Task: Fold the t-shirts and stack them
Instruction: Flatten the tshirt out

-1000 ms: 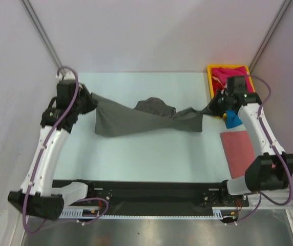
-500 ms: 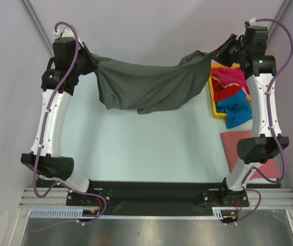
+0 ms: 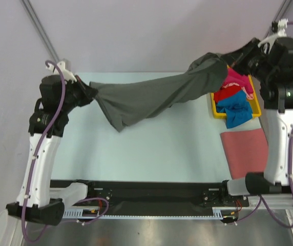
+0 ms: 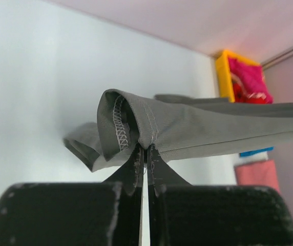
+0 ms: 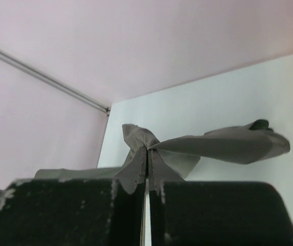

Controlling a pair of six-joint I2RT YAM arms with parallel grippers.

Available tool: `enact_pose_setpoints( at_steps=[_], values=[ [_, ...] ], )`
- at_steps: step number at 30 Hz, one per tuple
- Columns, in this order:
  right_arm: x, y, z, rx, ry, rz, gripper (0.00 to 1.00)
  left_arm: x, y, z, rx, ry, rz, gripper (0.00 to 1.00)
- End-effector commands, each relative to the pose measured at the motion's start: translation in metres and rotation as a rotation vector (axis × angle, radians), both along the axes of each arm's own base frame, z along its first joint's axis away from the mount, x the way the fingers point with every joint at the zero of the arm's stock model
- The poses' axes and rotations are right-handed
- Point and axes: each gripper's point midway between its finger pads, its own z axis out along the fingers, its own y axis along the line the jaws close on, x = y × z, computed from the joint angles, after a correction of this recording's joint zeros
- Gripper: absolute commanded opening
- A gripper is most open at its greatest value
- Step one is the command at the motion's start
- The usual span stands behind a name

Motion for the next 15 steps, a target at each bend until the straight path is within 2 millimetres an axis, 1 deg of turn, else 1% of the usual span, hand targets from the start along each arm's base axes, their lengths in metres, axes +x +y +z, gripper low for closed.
enact_pose_setpoints(
  at_steps=[1, 2, 3, 4, 5, 6, 7, 8, 9, 10, 11, 12, 13, 14, 15],
  values=[
    [-0.045, -0.001, -0.016, -0.047, 0.014, -0.01, 0.0, -0.023, 0.014, -0.018, 0.055, -0.015, 0.027, 0.0],
    [-0.069, -0.001, -0.019, -0.038, 0.005, -0.008, 0.0, -0.031, 0.013, -0.04, 0.056, 0.06, 0.024, 0.0],
    [-0.082, 0.003, -0.031, -0.005, 0.036, 0.007, 0.0, -0.038, 0.002, -0.06, 0.025, 0.117, -0.031, 0.0],
    [-0.082, 0.005, -0.085, 0.006, 0.172, 0.016, 0.0, -0.049, -0.005, -0.109, 0.0, 0.238, -0.067, 0.0],
    [-0.106, 0.006, -0.092, 0.021, 0.172, 0.021, 0.0, -0.056, -0.016, -0.129, -0.049, 0.285, -0.102, 0.0],
    [-0.115, 0.006, -0.12, 0.038, 0.252, 0.018, 0.0, -0.065, -0.023, -0.15, -0.088, 0.335, -0.126, 0.0],
    [-0.121, 0.006, -0.159, 0.044, 0.352, 0.012, 0.0, -0.078, -0.023, -0.185, -0.115, 0.406, -0.106, 0.0],
    [-0.129, 0.007, -0.173, 0.049, 0.385, 0.012, 0.0, -0.077, -0.021, -0.189, -0.142, 0.394, -0.081, 0.0],
    [-0.136, 0.01, -0.177, 0.059, 0.389, 0.031, 0.0, -0.076, -0.017, -0.192, -0.136, 0.385, -0.053, 0.0],
    [-0.136, 0.011, -0.184, 0.066, 0.407, 0.034, 0.0, -0.071, -0.015, -0.186, -0.135, 0.363, -0.041, 0.0],
    [-0.134, 0.012, -0.183, 0.069, 0.403, 0.038, 0.0, -0.065, -0.01, -0.178, -0.123, 0.346, -0.02, 0.0],
    [-0.123, 0.012, -0.183, 0.068, 0.405, 0.037, 0.0, -0.054, -0.007, -0.15, -0.113, 0.278, -0.004, 0.0],
    [-0.116, 0.013, -0.17, 0.066, 0.374, 0.041, 0.0, -0.037, -0.001, -0.141, -0.094, 0.257, 0.032, 0.0],
    [-0.105, 0.013, -0.161, 0.063, 0.341, 0.04, 0.0, -0.027, 0.002, -0.127, -0.084, 0.22, 0.049, 0.0],
    [-0.087, 0.012, -0.162, 0.06, 0.356, 0.033, 0.0, -0.012, 0.002, -0.094, -0.089, 0.144, 0.053, 0.01]
  ],
)
